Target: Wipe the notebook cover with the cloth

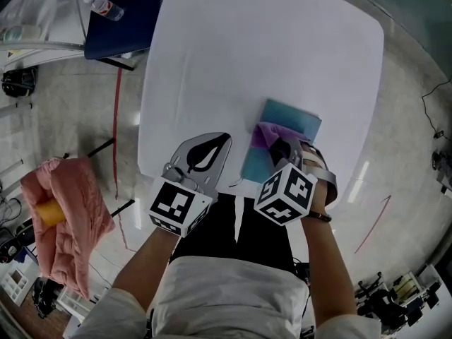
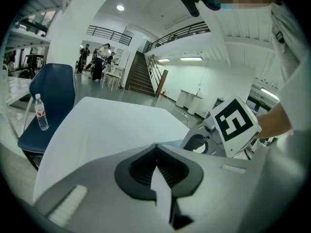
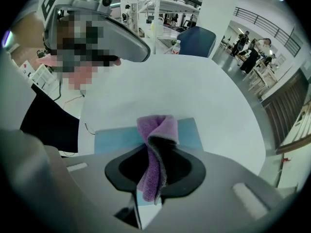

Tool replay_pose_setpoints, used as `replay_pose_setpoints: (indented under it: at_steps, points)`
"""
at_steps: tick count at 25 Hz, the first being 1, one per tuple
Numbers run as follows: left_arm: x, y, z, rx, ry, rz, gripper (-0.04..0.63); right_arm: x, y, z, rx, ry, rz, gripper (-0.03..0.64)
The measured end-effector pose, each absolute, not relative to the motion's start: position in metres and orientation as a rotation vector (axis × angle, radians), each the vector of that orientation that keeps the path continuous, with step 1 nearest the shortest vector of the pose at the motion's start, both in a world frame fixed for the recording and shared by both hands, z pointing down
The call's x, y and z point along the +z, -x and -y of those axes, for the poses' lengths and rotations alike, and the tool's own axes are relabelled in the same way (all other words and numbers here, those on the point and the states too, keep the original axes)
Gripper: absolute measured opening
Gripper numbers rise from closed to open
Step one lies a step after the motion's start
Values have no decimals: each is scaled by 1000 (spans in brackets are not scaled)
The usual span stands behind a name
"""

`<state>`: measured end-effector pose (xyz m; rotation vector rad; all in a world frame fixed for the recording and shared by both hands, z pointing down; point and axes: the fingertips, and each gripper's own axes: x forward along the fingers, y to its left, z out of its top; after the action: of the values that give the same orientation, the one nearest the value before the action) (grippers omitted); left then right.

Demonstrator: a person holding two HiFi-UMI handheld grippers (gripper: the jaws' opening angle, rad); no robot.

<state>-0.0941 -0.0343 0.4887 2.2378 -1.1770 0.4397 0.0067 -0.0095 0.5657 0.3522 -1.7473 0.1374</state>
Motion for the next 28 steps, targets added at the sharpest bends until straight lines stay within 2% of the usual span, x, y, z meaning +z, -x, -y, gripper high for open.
replay_pose_setpoints:
  at_steps: [28]
  points:
    - [489,83,12,456,-2262,1150,2,568,5,-65,206,-258,1764,101]
